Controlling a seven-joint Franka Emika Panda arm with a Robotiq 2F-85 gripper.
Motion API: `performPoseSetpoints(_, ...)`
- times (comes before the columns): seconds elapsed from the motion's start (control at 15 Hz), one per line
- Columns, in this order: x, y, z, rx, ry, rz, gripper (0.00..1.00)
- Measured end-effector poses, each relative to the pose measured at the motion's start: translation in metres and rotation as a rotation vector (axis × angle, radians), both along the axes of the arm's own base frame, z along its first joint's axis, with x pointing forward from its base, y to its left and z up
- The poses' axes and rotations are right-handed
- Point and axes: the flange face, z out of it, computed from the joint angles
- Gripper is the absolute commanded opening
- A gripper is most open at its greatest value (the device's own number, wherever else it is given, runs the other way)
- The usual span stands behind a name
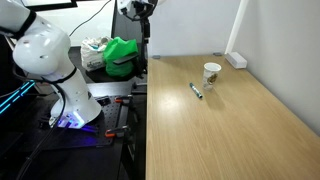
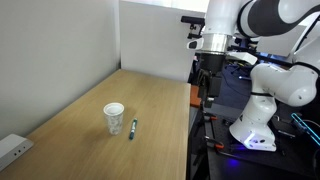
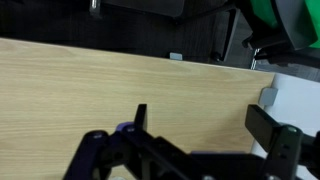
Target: Put the green marker inside the white cup
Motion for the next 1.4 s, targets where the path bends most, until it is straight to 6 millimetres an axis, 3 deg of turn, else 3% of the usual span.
performPoseSetpoints(0.8,0.009,0.028,-0.018,-0.068,-0.296,-0.294,1.0)
performPoseSetpoints(1.07,0.012,0.026,-0.025,-0.127,-0.368,-0.429,1.0)
performPoseSetpoints(1.4,0.023,0.009,-0.03,-0.174,-0.39,-0.606,1.0)
